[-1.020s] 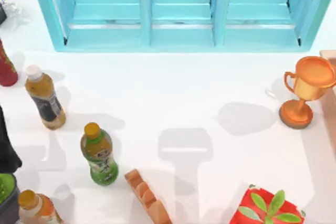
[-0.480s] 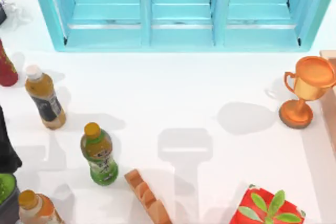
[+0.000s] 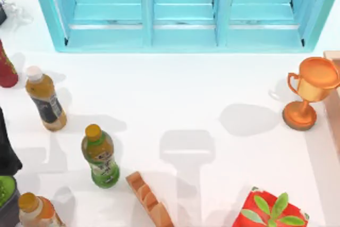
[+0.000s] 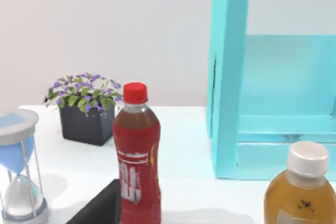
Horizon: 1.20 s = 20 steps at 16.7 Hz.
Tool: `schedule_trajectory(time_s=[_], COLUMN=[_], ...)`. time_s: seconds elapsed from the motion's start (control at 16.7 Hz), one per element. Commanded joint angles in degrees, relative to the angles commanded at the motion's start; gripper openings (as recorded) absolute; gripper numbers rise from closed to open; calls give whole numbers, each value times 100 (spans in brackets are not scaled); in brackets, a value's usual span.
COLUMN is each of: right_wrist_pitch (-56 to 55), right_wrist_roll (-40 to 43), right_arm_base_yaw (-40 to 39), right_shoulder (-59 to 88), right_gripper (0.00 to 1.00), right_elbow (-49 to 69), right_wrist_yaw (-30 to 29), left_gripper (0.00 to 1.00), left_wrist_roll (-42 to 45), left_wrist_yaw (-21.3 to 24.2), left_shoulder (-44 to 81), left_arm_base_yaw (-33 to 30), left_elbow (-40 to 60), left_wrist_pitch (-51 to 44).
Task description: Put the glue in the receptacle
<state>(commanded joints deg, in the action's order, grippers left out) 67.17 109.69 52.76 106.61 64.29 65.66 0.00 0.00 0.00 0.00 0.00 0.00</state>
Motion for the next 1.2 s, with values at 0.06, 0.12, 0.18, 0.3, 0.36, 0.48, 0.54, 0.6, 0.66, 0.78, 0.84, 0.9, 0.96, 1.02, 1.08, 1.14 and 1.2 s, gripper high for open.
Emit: schedule_trajectory(time_s=[0.06,0.12,0.18,0.3,0.36,0.48,0.54,0.6,0.66,0.78,0.84,0.9,0.96,1.02,1.08,1.14,1.2], right_wrist_pitch=[-12,-77,-185,-516,-727,-1135,-1318,-1499,-1696,-2140,-2380,-2615,-2829,-3020,-3180,-3305,-3393], right_wrist_roll=[-9,-61,-157,-427,-577,-873,-1013,-1157,-1306,-1610,-1772,-1942,-2106,-2264,-2410,-2525,-2604], right_arm_base_yaw=[-3,-22,-56,-151,-206,-319,-376,-436,-501,-640,-709,-775,-834,-888,-933,-967,-988], right_shoulder=[-2,-12,-22,-36,-50,-89,-102,-111,-121,-136,-135,-130,-129,-135,-146,-154,-154], right_gripper=[0,0,0,0,0,0,0,0,0,0,0,0,0,0,0,0,0], right_elbow=[-4,-28,-71,-190,-257,-386,-447,-509,-576,-721,-798,-875,-951,-1022,-1086,-1136,-1169], right_wrist_yaw=[-1,-3,0,24,33,36,36,36,36,50,70,97,121,137,144,147,150], left_gripper=[100,100,100,100,100,100,100,100,100,100,100,100,100,100,100,100,100], left_wrist_roll=[0,0,0,0,0,0,0,0,0,0,0,0,0,0,0,0,0], left_wrist_yaw=[0,0,0,0,0,0,0,0,0,0,0,0,0,0,0,0,0], left_shoulder=[0,0,0,0,0,0,0,0,0,0,0,0,0,0,0,0,0], left_arm_base_yaw=[0,0,0,0,0,0,0,0,0,0,0,0,0,0,0,0,0], left_elbow=[0,0,0,0,0,0,0,0,0,0,0,0,0,0,0,0,0], left_wrist_pitch=[0,0,0,0,0,0,0,0,0,0,0,0,0,0,0,0,0])
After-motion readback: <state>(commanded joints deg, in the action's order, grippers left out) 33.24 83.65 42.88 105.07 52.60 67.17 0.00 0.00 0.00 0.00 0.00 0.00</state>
